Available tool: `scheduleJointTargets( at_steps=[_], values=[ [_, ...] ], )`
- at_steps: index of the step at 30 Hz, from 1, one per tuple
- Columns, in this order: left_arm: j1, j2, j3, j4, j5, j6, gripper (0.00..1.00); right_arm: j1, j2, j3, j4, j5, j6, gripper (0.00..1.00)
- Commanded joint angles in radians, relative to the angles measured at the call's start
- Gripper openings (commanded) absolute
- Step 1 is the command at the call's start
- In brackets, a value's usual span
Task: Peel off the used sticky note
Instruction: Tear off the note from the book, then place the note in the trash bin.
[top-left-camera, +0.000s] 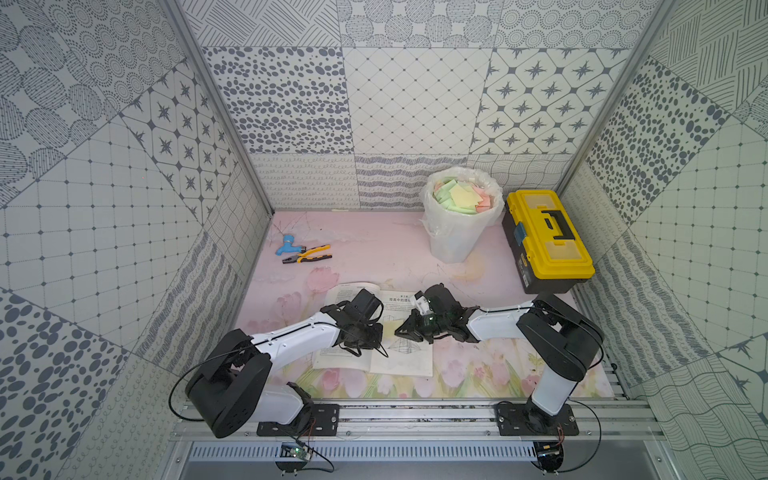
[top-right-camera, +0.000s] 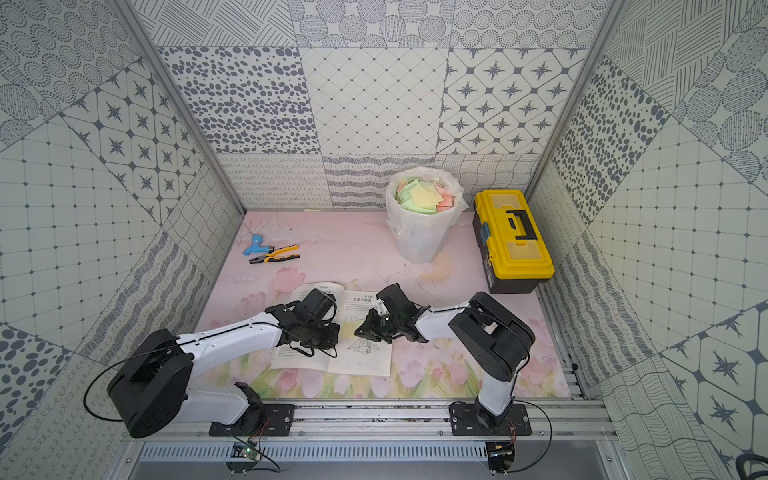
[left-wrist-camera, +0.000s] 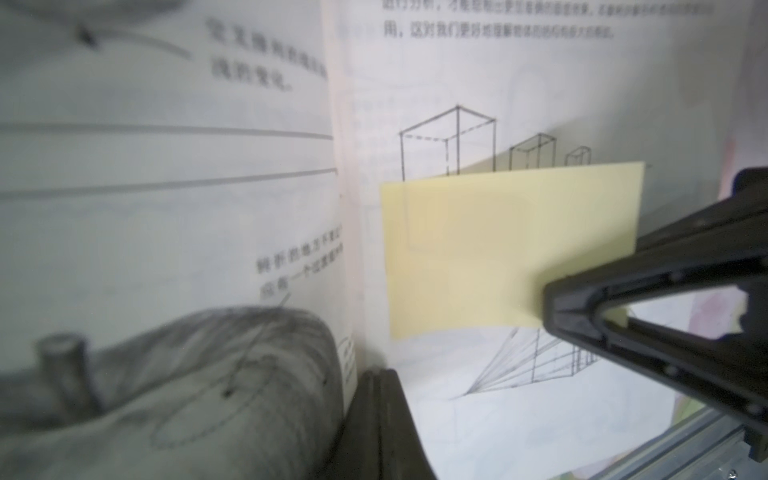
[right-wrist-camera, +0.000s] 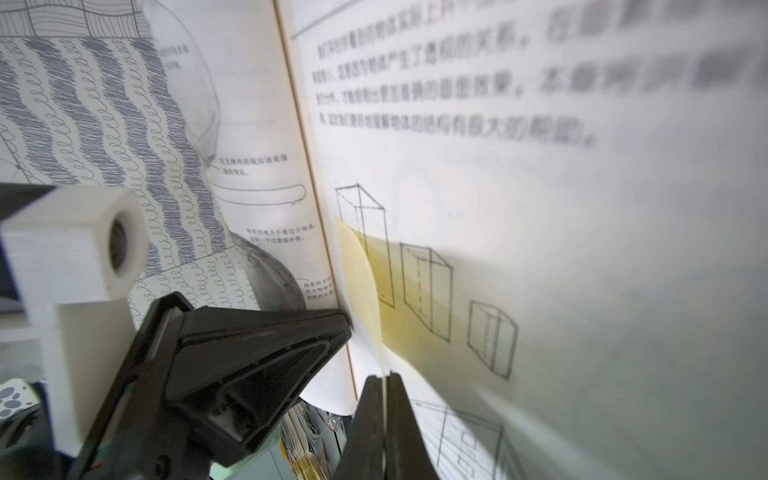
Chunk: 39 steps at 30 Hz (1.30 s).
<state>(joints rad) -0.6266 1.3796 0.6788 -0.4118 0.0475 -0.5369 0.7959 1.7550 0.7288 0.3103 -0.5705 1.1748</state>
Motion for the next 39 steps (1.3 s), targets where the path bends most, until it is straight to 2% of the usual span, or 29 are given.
scheduleJointTargets(
  at_steps=[1, 7, 16, 27, 39],
  values=[
    [0.002, -0.007, -0.01, -0.082, -0.041, -0.011, 0.0, -0.008, -0.05, -0.012, 0.108, 0.027, 0.029, 0.0],
    [0.004, -0.029, -0.011, -0.082, -0.041, -0.013, 0.03, -0.034, -0.102, -0.016, 0.075, 0.04, 0.009, 0.0],
    [0.011, -0.042, -0.017, -0.042, -0.006, -0.032, 0.13, -0.095, -0.242, 0.043, -0.099, 0.054, -0.098, 0.0],
    [0.021, -0.109, -0.022, 0.018, 0.02, -0.068, 0.4, -0.215, -0.396, 0.183, -0.305, 0.047, -0.22, 0.0],
    [0.058, -0.168, -0.031, 0.088, 0.075, -0.104, 0.65, -0.386, -0.433, 0.417, -0.443, -0.001, -0.305, 0.0]
  ],
)
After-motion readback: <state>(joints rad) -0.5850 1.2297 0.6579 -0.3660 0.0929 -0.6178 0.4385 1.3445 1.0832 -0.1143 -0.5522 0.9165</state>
